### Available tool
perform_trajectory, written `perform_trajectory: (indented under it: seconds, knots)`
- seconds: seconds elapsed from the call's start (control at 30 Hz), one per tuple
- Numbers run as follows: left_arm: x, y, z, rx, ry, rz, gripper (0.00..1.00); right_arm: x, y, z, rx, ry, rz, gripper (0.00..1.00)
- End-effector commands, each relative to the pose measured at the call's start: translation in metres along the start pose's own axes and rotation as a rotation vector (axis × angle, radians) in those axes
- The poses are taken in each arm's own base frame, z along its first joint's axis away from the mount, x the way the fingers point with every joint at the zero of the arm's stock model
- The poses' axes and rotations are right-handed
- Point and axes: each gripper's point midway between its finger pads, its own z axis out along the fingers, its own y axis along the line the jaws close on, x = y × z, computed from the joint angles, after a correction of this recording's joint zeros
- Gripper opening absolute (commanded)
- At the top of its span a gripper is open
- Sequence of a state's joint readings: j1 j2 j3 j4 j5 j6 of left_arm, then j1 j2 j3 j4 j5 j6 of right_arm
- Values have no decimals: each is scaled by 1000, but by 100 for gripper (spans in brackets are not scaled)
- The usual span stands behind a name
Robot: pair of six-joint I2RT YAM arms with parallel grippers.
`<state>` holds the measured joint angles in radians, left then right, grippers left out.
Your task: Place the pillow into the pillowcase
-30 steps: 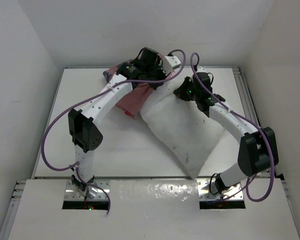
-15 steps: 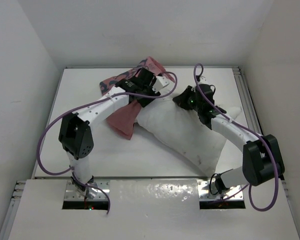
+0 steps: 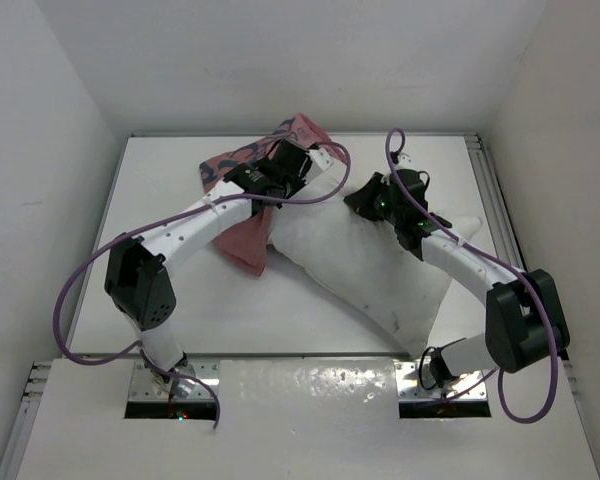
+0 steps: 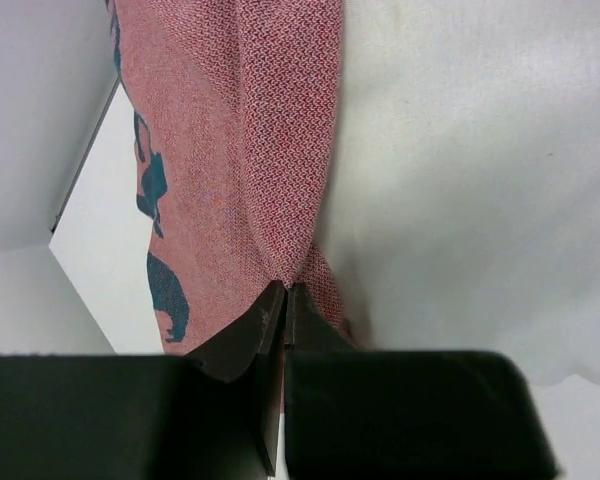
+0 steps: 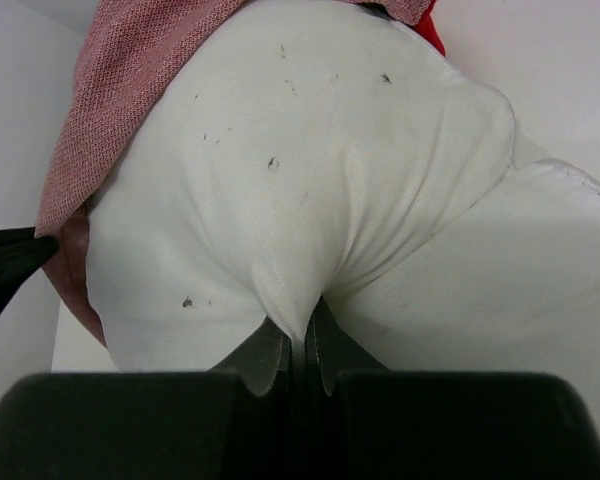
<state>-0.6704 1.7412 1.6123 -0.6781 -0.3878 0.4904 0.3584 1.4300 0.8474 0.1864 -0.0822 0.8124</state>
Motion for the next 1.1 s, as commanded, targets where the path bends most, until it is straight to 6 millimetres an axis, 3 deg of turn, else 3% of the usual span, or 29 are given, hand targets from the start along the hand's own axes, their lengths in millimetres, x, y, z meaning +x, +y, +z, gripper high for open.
perform_trajectory:
  seconds: [0.0,0.23,0.27,0.33,0.4,0.47,0.57,0.67,0.7,0.73,0.8,0.83,0.9,0.97,1.07]
  knots:
    - [-21,17,-17,7,-97,-63,0,-9,25,-4,-68,-18,-26,0]
    - [-33,7,-8,75,-149,-95,0,-10,42,-3,-98,-8,-89,0]
    - [-31,3,-4,82,-145,-90,15,-12,45,-3,-101,-10,-98,0]
    - [-25,-1,3,82,-131,-73,31,-11,48,-4,-103,-8,-97,0]
    - [-11,-6,17,54,-101,-51,33,-12,48,-5,-105,-5,-67,0]
    - [-4,0,27,-21,-86,-31,27,-14,52,-7,-125,-14,-61,0]
    - [4,8,32,-94,-54,-33,0,-15,55,-9,-141,-19,-69,0]
    - [-19,13,17,-39,-109,-71,0,-8,53,-7,-136,4,-78,0]
    - [-42,25,1,-33,-165,-96,0,-5,54,-5,-142,15,-73,0]
    - [-58,16,-9,42,-218,-89,0,-3,59,-6,-165,28,-74,0]
    - [-70,3,-32,165,-241,-68,0,4,69,-2,-204,45,-77,0]
    - [-100,-2,-57,253,-347,-61,0,2,78,-1,-231,37,-76,0]
    - [-109,-26,-82,417,-402,-25,0,3,91,1,-277,45,16,0]
    - [-116,-53,-97,581,-468,-6,0,-18,109,1,-367,-23,85,0]
    - [-106,-91,-85,723,-472,25,0,-59,129,-7,-441,-170,192,0]
